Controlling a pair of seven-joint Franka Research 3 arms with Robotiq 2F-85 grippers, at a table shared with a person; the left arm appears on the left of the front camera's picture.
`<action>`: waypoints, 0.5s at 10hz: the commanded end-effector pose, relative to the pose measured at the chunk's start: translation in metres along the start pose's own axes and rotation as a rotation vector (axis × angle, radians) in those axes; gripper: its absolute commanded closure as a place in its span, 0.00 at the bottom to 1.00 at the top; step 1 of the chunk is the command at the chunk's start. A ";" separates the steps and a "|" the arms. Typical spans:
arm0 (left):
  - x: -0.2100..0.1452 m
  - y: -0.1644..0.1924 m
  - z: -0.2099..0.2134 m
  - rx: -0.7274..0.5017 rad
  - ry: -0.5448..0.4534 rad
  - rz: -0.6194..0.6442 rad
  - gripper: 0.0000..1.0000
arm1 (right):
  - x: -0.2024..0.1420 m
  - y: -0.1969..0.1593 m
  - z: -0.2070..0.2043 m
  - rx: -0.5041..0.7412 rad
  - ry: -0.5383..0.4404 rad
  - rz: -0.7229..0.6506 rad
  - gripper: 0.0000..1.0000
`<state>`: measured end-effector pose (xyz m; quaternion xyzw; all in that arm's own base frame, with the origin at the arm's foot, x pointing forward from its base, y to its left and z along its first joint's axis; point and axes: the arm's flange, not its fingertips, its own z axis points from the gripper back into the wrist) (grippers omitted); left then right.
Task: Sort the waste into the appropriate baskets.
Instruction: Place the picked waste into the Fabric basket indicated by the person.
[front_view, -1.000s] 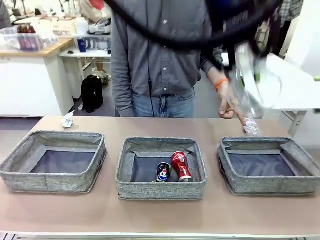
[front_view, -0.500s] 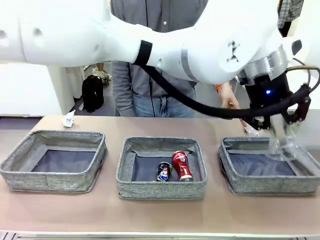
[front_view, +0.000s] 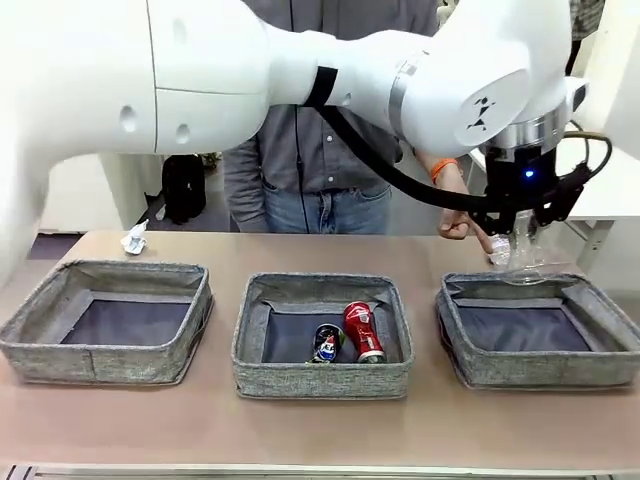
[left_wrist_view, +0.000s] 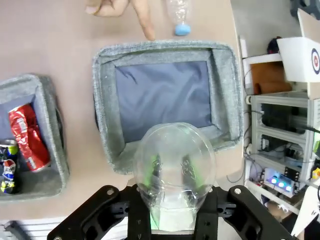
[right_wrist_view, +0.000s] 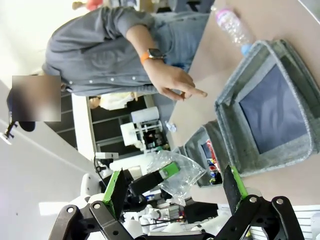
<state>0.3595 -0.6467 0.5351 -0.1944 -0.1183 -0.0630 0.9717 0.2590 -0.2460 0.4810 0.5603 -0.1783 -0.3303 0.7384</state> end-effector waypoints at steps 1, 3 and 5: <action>-0.009 0.001 0.006 -0.070 -0.035 -0.034 0.76 | 0.003 0.004 0.002 -0.007 -0.011 -0.005 0.00; -0.001 -0.006 -0.022 -0.017 -0.112 -0.067 0.76 | 0.003 0.004 0.002 -0.007 -0.011 -0.005 0.00; 0.004 -0.012 -0.065 -0.074 -0.204 -0.081 0.76 | 0.003 0.004 0.002 -0.007 -0.011 -0.005 0.00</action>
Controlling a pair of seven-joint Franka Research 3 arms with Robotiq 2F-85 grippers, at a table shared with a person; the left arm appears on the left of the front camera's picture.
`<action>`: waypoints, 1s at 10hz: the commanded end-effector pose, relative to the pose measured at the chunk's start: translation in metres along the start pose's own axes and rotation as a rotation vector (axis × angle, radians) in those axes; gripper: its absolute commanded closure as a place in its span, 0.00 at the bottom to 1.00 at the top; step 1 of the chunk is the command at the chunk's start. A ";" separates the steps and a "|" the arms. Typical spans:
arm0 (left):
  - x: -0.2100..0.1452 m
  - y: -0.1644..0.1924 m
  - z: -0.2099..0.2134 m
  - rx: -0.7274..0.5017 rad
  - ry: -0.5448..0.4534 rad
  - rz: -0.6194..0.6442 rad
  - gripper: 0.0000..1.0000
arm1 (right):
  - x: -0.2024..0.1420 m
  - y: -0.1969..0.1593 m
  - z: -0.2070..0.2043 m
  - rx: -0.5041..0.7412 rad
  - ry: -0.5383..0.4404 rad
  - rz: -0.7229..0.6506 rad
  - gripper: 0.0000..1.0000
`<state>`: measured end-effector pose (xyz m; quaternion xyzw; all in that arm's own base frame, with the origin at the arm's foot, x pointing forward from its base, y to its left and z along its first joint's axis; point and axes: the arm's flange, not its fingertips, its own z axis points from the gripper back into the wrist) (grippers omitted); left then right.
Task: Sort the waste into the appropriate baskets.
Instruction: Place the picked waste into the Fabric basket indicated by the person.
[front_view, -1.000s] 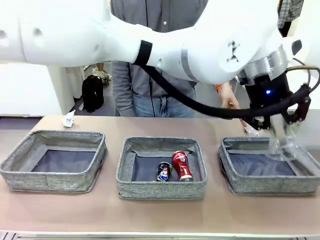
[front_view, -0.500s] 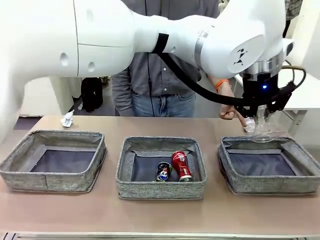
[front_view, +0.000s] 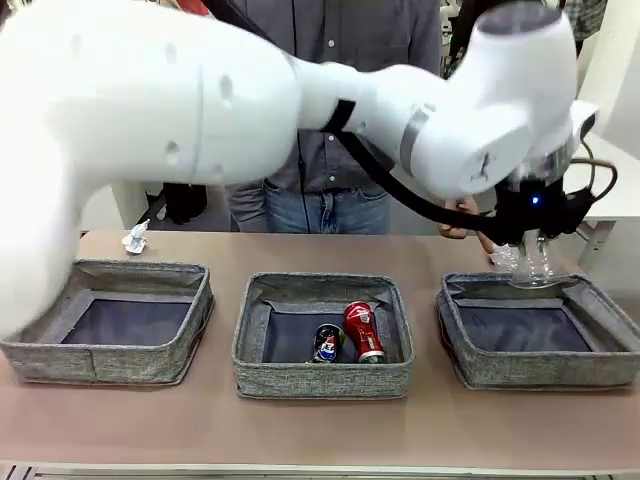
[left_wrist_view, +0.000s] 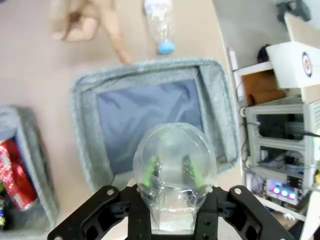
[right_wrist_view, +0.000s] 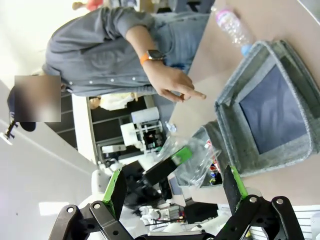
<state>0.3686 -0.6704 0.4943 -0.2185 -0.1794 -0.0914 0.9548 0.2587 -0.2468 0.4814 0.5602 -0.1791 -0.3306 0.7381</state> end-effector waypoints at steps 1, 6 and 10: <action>0.001 -0.006 -0.028 -0.027 -0.092 -0.008 0.76 | 0.003 0.004 0.001 -0.007 -0.009 -0.006 0.00; 0.001 -0.003 -0.033 -0.007 -0.136 -0.010 0.19 | 0.003 0.004 0.001 -0.007 -0.009 -0.006 0.00; 0.001 -0.001 -0.028 -0.020 -0.139 0.000 0.00 | 0.003 0.004 0.001 -0.007 -0.009 -0.006 0.00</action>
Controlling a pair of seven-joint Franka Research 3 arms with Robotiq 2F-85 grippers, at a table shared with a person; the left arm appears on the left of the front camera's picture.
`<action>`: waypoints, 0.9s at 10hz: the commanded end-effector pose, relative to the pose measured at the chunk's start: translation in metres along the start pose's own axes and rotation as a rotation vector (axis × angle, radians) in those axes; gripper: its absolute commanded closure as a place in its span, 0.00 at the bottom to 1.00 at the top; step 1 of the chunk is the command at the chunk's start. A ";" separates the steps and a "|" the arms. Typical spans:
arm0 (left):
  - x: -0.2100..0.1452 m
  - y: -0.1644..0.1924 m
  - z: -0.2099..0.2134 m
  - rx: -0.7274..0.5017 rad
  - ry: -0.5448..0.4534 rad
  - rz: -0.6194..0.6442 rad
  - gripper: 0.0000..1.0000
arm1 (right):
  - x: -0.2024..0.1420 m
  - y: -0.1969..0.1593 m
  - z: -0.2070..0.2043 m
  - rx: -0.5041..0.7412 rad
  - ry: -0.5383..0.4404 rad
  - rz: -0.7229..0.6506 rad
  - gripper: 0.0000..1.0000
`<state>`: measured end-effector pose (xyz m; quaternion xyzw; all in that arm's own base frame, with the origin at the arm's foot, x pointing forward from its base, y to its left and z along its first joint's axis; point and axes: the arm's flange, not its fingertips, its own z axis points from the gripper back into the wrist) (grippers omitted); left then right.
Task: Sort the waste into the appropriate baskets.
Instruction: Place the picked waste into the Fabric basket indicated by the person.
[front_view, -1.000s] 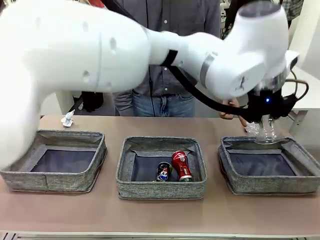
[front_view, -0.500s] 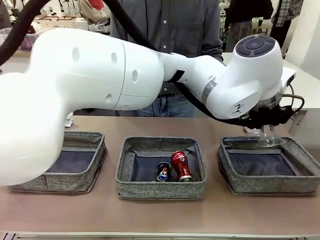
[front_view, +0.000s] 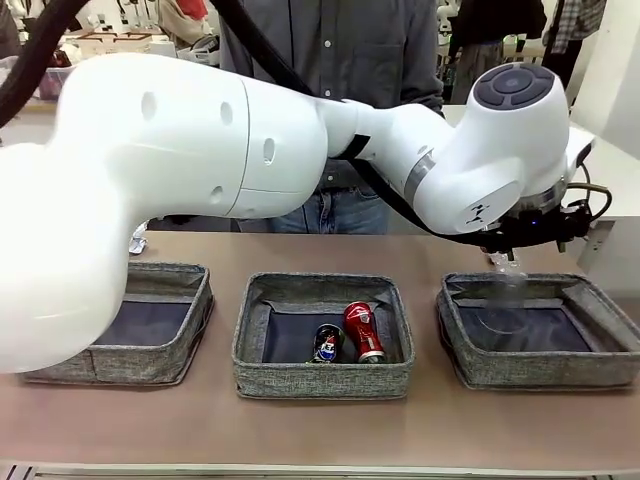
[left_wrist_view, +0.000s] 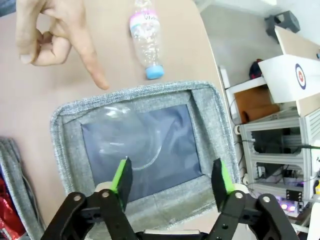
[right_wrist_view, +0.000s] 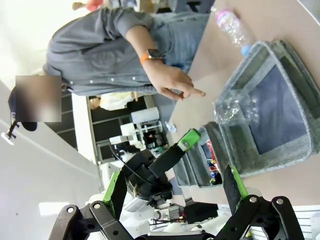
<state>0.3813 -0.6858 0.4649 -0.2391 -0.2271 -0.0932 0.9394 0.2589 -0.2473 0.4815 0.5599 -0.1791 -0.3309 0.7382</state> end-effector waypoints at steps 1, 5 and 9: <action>0.000 0.000 0.013 0.016 -0.045 0.025 0.00 | 0.002 0.004 0.001 -0.007 -0.008 -0.005 0.00; 0.004 0.023 0.055 -0.080 0.179 -0.028 0.00 | 0.002 0.004 0.001 -0.007 -0.008 -0.005 0.00; 0.029 0.123 0.160 -0.206 0.307 -0.097 0.00 | 0.010 0.039 -0.068 0.006 0.130 0.007 0.00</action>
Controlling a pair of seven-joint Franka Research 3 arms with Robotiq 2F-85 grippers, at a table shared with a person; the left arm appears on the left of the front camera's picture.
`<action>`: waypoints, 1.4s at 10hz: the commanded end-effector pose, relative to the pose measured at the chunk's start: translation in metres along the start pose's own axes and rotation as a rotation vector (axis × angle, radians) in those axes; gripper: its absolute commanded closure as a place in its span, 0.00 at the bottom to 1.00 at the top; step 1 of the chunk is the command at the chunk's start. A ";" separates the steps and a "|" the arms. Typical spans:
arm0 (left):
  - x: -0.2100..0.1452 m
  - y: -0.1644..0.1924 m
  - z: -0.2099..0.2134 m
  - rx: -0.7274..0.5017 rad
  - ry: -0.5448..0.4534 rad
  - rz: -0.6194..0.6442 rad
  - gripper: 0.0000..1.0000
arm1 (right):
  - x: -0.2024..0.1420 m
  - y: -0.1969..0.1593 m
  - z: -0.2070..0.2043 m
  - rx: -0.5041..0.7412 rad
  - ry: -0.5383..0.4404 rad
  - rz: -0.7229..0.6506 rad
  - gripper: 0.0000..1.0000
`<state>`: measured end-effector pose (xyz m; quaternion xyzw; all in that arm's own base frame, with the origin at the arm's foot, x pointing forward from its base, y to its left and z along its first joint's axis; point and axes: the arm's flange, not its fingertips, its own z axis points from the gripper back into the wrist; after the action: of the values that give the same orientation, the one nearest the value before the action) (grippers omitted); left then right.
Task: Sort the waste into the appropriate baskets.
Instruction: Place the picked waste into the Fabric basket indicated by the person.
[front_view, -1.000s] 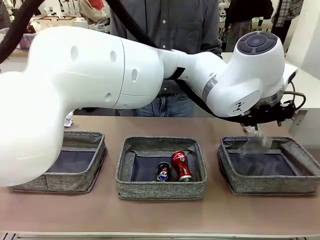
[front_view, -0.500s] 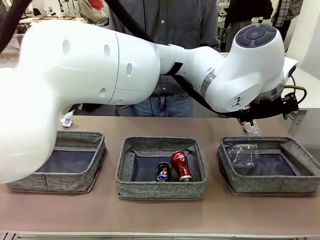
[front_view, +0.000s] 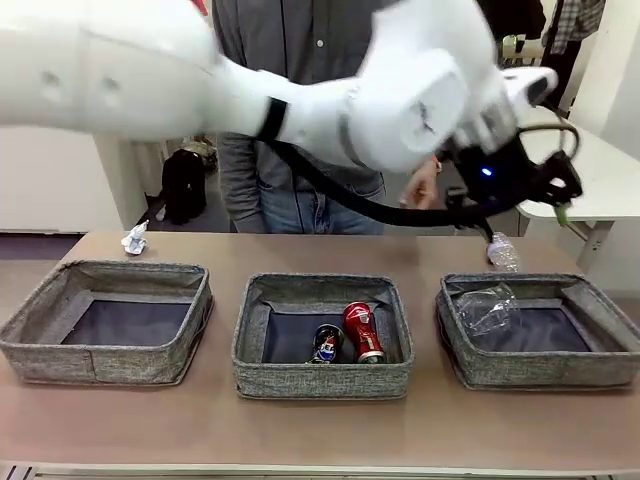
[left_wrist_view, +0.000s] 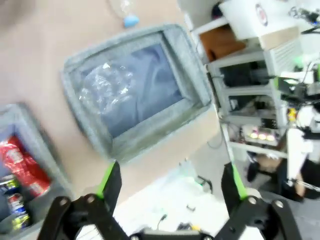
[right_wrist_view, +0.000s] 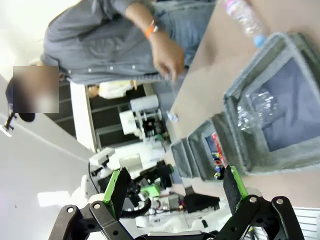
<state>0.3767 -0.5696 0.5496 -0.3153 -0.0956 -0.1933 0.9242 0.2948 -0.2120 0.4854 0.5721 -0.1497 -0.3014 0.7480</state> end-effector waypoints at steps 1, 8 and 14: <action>-0.017 0.079 0.072 -0.038 0.066 0.014 0.00 | 0.009 0.035 -0.046 0.015 0.143 0.030 0.00; -0.056 0.277 0.174 -0.463 0.158 0.455 0.00 | -0.038 0.082 -0.182 -0.158 0.503 0.188 0.00; -0.149 0.381 0.227 -0.843 -0.082 0.723 0.00 | -0.105 0.086 -0.296 -0.094 0.719 -0.225 0.00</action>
<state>0.4065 -0.1073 0.4840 -0.6430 0.0981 0.1281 0.7487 0.4049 0.0752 0.4914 0.5996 0.1649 -0.1076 0.7757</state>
